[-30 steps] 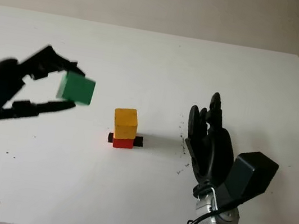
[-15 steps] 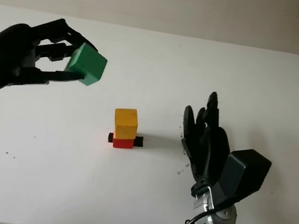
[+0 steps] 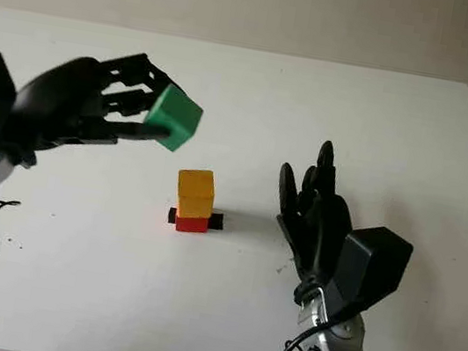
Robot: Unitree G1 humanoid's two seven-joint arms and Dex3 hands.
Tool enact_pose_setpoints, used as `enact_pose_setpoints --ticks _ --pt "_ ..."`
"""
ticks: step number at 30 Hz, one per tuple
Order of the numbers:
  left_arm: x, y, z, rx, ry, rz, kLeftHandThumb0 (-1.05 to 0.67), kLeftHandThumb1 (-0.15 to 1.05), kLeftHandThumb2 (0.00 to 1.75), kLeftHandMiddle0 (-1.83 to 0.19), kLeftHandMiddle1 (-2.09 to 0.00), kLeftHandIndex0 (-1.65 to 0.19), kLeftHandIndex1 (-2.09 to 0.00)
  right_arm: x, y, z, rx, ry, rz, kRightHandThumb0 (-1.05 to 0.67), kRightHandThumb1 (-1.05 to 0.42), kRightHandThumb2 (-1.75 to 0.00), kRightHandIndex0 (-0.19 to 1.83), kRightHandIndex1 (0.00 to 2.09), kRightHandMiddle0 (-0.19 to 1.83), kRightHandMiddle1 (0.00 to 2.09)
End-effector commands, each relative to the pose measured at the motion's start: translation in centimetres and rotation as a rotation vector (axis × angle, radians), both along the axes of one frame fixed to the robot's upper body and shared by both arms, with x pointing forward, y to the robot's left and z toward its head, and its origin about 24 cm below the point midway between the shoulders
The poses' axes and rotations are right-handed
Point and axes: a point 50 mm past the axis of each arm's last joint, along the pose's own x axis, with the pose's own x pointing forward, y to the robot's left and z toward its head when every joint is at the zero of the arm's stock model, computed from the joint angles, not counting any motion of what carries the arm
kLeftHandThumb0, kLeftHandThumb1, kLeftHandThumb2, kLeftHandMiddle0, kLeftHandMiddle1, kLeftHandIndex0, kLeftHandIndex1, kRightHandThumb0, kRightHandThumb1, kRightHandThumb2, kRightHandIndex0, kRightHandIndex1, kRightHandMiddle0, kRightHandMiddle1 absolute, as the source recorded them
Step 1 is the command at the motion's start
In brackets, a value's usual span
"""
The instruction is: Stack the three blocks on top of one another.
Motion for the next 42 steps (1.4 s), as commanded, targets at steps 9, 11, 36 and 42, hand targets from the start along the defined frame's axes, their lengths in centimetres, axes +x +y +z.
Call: enact_pose_setpoints --ticks 9,11,36,42 --pt "-1.0 -1.0 -0.2 -0.021 0.079 -0.063 -0.47 1.05 0.12 -0.29 -0.05 -0.36 -1.55 0.1 0.1 0.2 -0.002 -0.005 0.010 -0.57 -1.05 -0.44 -0.19 0.00 -0.19 0.00" --pt "-1.3 -1.1 -0.5 -0.028 0.086 -0.065 -0.46 1.05 0.13 -0.29 -0.05 -0.35 -1.55 0.0 0.1 0.2 -0.004 0.004 0.013 -0.58 -1.05 -0.44 -0.19 0.00 -0.19 0.00" --pt "-2.5 -2.3 -4.9 -0.125 -0.030 0.048 -0.50 1.05 0.17 -0.23 -0.05 -0.22 -1.50 -0.1 0.3 -0.1 0.005 0.014 0.005 -0.59 -1.05 -0.43 -0.19 0.00 -0.19 0.00" --pt "-2.5 -2.5 -5.4 -0.145 -0.041 0.044 -0.49 1.05 0.18 -0.24 -0.06 -0.21 -1.51 -0.2 0.3 -0.1 0.008 0.004 0.003 -0.59 -1.05 -0.43 -0.19 0.00 -0.19 0.00"
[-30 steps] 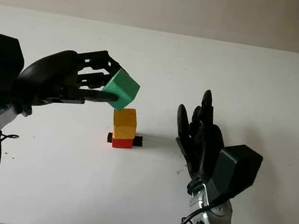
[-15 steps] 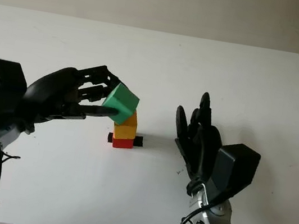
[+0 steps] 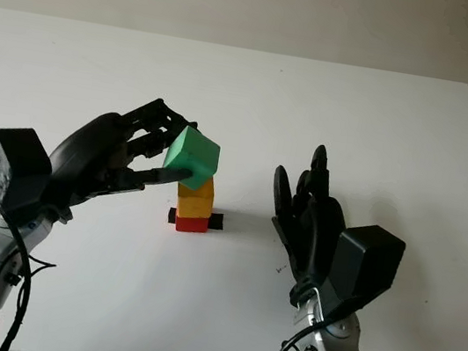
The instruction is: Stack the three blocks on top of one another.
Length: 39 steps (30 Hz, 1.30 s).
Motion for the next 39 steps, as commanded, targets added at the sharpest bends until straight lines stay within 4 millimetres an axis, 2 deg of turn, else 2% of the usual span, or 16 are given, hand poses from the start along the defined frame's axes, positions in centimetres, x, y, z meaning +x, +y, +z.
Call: enact_pose_setpoints --ticks 1,30,39 --pt "-0.1 -0.1 0.0 -0.015 -0.007 -0.006 -0.50 1.05 0.18 -0.24 -0.06 -0.20 -1.51 -0.1 0.0 0.2 0.002 -0.019 -0.004 -0.59 -1.05 -0.43 -0.19 0.00 -0.19 0.00" --pt "0.4 -0.3 -2.5 -0.022 0.012 0.037 -0.49 1.05 0.09 -0.29 -0.05 -0.30 -1.25 -0.3 0.1 0.2 0.009 -0.012 -0.005 -0.59 -1.05 -0.41 -0.19 0.00 -0.19 0.00" --pt "0.2 -0.4 -2.7 -0.003 0.031 0.026 -0.53 1.05 0.09 -0.32 -0.06 -0.35 -1.27 -0.4 0.1 0.2 0.000 -0.015 -0.007 -0.58 -1.05 -0.42 -0.19 0.00 -0.19 0.00"
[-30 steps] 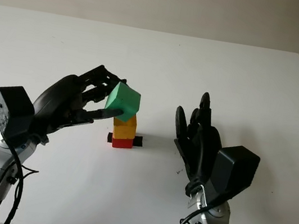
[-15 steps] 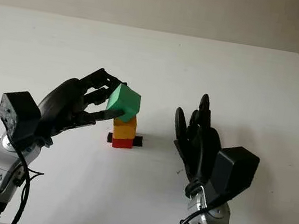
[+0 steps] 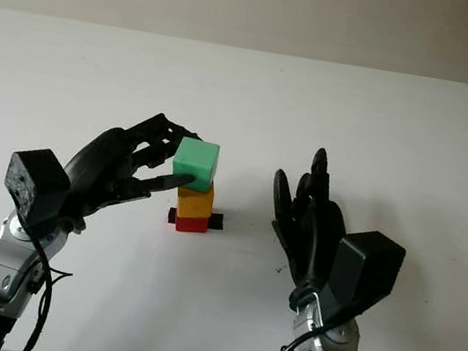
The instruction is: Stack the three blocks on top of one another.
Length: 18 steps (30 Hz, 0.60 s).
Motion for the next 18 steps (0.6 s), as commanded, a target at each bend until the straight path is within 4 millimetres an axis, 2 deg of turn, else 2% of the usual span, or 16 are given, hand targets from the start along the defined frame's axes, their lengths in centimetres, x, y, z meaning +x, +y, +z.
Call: enact_pose_setpoints --ticks 1,6,8,12,18 --pt "-0.34 -0.07 -0.22 0.000 0.012 -0.009 -0.53 1.05 0.08 -0.32 -0.06 -0.35 -1.29 -0.08 0.03 0.49 -0.003 -0.027 -0.004 -0.58 -1.05 -0.42 -0.19 0.00 -0.19 0.00" --pt "-0.54 -0.15 -0.05 -0.009 0.010 -0.020 -0.53 1.04 0.06 -0.32 -0.06 -0.35 -1.51 -0.04 -0.01 0.43 0.006 -0.036 0.004 -0.57 -1.05 -0.42 -0.19 0.00 -0.19 0.00" --pt "-0.63 -0.18 0.00 -0.010 0.007 -0.029 -0.54 1.04 0.06 -0.31 -0.05 -0.33 -1.54 -0.03 -0.05 0.40 0.003 -0.034 0.006 -0.57 -1.05 -0.42 -0.19 0.00 -0.19 0.00" --pt "-0.78 -0.21 0.07 -0.011 0.007 -0.039 -0.57 1.05 0.06 -0.28 -0.04 -0.26 -1.49 -0.07 -0.06 0.46 0.004 -0.029 0.004 -0.57 -1.05 -0.42 -0.19 0.00 -0.19 0.00" --pt "-0.95 -0.21 0.08 -0.006 -0.022 -0.035 -0.59 1.04 0.05 -0.22 -0.04 -0.17 -1.27 -0.06 -0.14 0.40 0.001 -0.029 0.008 -0.58 -1.05 -0.41 -0.19 0.00 -0.19 0.00"
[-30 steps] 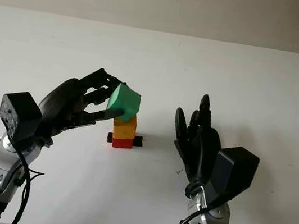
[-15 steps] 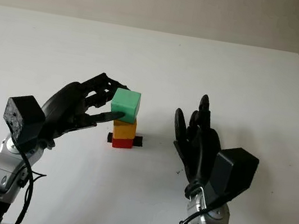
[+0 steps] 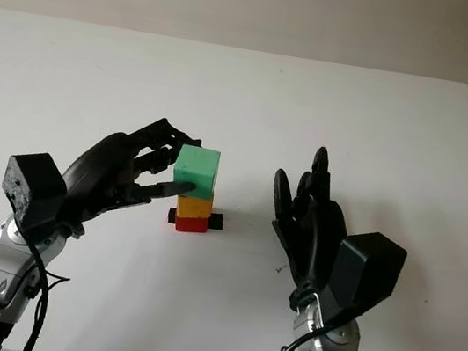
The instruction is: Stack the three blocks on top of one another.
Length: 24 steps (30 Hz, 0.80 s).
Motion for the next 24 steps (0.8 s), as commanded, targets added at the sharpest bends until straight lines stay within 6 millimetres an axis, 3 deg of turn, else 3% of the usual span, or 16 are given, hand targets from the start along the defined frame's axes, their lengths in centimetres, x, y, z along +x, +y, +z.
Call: enact_pose_setpoints --ticks 1,5,8,17,24 --pt "-0.26 -0.11 0.19 0.003 -0.029 -0.005 -0.59 1.04 0.05 -0.19 -0.04 -0.13 -1.11 -0.04 -0.15 0.28 -0.007 -0.016 0.003 -0.58 -1.05 -0.42 -0.19 0.00 -0.19 0.00" --pt "-0.37 -0.03 0.08 0.012 -0.046 0.003 -0.61 1.04 0.05 -0.11 -0.05 -0.19 -0.49 -0.07 -0.12 0.29 -0.002 -0.017 0.002 -0.58 -1.05 -0.42 -0.19 0.00 -0.19 0.00" --pt "-0.40 -0.02 0.02 0.029 -0.067 0.005 -0.62 1.04 0.06 -0.06 -0.04 -0.18 -0.23 -0.10 -0.15 0.29 -0.010 -0.014 -0.002 -0.59 -1.05 -0.42 -0.19 0.00 -0.19 0.00" --pt "-0.30 0.11 -0.29 0.061 -0.099 -0.004 -0.64 1.05 0.06 0.04 -0.03 -0.04 -0.04 -0.23 -0.32 0.25 -0.003 -0.014 0.005 -0.58 -1.05 -0.42 -0.19 0.00 -0.19 0.00" --pt "-1.04 0.87 -0.19 0.034 -0.094 -0.054 -0.78 1.05 0.14 0.16 -0.03 0.13 -0.02 -0.31 -0.37 0.18 0.004 -0.015 0.006 -0.58 -1.05 -0.41 -0.19 0.00 -0.19 0.00"
